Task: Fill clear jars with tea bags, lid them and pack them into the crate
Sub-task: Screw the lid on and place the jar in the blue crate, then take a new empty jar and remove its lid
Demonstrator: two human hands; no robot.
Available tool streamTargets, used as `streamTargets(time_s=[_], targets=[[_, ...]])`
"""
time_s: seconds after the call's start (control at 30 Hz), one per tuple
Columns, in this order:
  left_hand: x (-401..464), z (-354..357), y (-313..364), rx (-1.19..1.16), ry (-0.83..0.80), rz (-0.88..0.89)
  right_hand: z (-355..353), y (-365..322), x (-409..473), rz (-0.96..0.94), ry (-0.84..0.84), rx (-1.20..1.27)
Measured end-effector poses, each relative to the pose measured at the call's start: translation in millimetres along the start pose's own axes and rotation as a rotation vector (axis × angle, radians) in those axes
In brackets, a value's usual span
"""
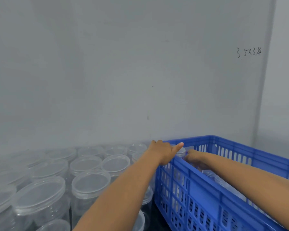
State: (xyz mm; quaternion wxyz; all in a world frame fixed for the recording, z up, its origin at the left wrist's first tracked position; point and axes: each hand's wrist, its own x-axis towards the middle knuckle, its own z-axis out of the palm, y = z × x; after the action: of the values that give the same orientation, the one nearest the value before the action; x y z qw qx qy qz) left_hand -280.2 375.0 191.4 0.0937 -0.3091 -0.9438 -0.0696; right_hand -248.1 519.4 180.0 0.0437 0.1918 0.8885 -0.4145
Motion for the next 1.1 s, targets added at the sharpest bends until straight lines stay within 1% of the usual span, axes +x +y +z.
streamTargets(time_s=[0.07, 0.13, 0.17, 0.3, 0.4, 0.47, 0.57, 0.63, 0.7, 0.8, 0.97, 1.1], targets=[[-4, 0, 0, 0.008, -0.043, -0.008, -6, -12, -9, 0.017, 0.028, -0.047], [-10, -1, 1, 0.045, -0.09, 0.004, -11, -24, -18, -0.026, 0.116, -0.088], [-15, -3, 2, 0.039, -0.087, 0.012, -12, -30, -24, -0.061, 0.154, -0.101], [-38, -12, 6, -0.008, 0.001, 0.011, -10, -46, -50, -0.204, 0.27, -0.083], [-68, -30, 4, -0.083, 0.129, -0.083, 0, -50, -75, -0.33, 0.307, -0.095], [-92, -44, -5, -0.16, 0.187, -0.133, 11, -51, -92, -0.387, 0.286, -0.051], [-137, -67, -29, -0.421, 0.273, -0.186, 31, -52, -117, -0.449, 0.249, 0.024], [-168, -86, -48, -0.529, 0.352, -0.233, 46, -49, -137, -0.447, 0.205, 0.091], [-197, -101, -67, -0.559, 0.423, -0.287, 61, -44, -157, -0.408, 0.129, 0.152], [-235, -109, -90, -0.489, 0.46, -0.351, 81, -40, -181, -0.344, 0.008, 0.269], [-278, -94, -112, -0.371, 0.347, -0.379, 122, -45, -201, -0.297, -0.114, 0.416], [-294, -71, -123, -0.151, 0.24, -0.364, 159, -57, -202, -0.259, -0.151, 0.468]])
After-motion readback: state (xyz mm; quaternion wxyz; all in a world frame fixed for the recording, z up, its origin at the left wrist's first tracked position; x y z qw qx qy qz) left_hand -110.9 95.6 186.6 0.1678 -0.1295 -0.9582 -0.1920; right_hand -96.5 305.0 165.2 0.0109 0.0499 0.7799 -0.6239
